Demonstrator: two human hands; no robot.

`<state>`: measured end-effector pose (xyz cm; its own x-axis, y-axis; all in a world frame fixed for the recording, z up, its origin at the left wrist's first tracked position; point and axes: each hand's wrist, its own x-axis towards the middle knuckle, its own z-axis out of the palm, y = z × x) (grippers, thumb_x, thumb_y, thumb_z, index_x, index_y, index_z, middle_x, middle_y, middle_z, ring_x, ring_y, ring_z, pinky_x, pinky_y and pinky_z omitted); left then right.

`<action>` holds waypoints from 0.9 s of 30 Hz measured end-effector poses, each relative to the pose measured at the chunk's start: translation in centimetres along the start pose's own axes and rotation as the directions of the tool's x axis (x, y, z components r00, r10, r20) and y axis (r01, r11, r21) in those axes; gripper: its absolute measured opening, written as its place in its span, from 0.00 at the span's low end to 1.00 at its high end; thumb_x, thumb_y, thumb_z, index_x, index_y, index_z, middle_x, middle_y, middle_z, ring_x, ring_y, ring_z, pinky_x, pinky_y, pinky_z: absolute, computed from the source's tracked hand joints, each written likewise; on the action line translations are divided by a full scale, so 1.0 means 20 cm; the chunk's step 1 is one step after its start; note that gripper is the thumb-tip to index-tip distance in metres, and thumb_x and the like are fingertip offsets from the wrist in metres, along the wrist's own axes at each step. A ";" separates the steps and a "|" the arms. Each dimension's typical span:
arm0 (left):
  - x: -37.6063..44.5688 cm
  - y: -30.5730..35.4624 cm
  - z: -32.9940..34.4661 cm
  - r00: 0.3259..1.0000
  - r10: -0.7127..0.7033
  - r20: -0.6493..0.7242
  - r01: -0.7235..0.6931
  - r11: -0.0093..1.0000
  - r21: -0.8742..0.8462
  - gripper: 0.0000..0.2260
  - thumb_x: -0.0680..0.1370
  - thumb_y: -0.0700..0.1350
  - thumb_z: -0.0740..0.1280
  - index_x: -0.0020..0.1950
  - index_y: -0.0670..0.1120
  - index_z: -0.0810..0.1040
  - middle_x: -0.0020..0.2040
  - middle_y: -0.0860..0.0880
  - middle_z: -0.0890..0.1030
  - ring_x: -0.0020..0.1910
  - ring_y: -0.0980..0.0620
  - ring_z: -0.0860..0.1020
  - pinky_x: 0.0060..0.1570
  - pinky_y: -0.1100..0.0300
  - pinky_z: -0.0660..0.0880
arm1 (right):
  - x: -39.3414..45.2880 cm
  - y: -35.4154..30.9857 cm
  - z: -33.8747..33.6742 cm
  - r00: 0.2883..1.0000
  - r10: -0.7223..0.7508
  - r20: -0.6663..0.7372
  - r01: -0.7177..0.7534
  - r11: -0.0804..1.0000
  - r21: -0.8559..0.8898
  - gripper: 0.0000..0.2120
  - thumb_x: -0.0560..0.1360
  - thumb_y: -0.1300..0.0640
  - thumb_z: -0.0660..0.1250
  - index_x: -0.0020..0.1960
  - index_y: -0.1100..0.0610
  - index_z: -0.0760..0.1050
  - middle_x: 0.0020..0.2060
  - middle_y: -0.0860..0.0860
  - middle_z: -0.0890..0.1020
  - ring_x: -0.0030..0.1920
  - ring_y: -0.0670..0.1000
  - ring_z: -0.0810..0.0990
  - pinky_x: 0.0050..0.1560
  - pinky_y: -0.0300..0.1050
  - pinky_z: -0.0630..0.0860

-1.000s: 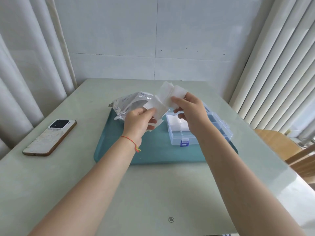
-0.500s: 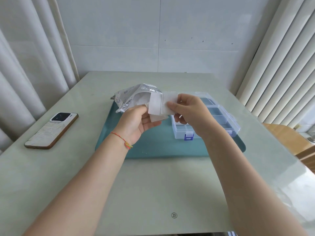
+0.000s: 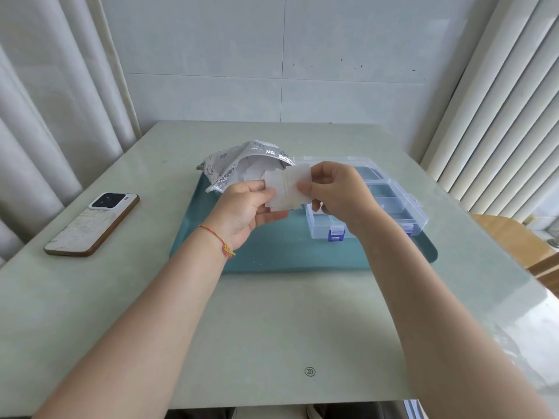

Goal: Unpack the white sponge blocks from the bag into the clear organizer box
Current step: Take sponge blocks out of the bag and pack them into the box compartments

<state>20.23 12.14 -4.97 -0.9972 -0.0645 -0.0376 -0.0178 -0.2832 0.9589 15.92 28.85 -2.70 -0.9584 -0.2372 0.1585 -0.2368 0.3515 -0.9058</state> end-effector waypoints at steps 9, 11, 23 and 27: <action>0.02 0.00 -0.03 0.994 0.006 -0.107 -0.012 0.999 -0.052 0.10 0.81 0.31 0.59 0.50 0.38 0.80 0.47 0.41 0.83 0.42 0.47 0.83 0.37 0.61 0.81 | 0.01 0.00 -0.05 0.983 0.126 -0.131 -0.094 0.969 0.229 0.05 0.74 0.62 0.70 0.49 0.60 0.77 0.35 0.53 0.81 0.28 0.50 0.75 0.30 0.42 0.67; 0.02 0.00 -0.02 0.992 0.009 -0.128 -0.019 0.997 -0.079 0.11 0.79 0.28 0.59 0.51 0.37 0.80 0.46 0.41 0.83 0.40 0.48 0.83 0.38 0.61 0.81 | 0.01 -0.02 -0.04 0.988 0.147 -0.050 -0.122 0.936 0.331 0.07 0.74 0.63 0.71 0.50 0.60 0.76 0.39 0.54 0.82 0.29 0.51 0.78 0.28 0.41 0.68; 0.01 -0.01 0.04 0.993 -0.045 -0.113 0.025 0.986 -0.168 0.09 0.83 0.39 0.59 0.52 0.41 0.79 0.45 0.43 0.83 0.42 0.48 0.82 0.39 0.59 0.82 | -0.04 -0.04 0.07 0.990 0.141 -0.007 -0.141 0.989 0.053 0.11 0.72 0.59 0.74 0.39 0.56 0.71 0.22 0.51 0.76 0.23 0.50 0.71 0.26 0.39 0.65; 0.01 -0.01 0.02 0.979 -0.024 -0.205 0.008 0.997 -0.078 0.08 0.81 0.35 0.59 0.48 0.38 0.78 0.48 0.36 0.82 0.42 0.42 0.82 0.36 0.57 0.82 | -0.04 -0.05 0.04 0.993 0.111 -0.026 -0.110 0.992 0.061 0.06 0.74 0.59 0.71 0.39 0.56 0.77 0.37 0.60 0.83 0.29 0.53 0.71 0.32 0.42 0.66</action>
<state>20.00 12.59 -5.03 -0.9605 -0.2522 -0.1175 -0.0203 -0.3579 0.9335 17.08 28.05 -2.18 -0.9827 -0.1726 0.0670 -0.1201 0.3190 -0.9401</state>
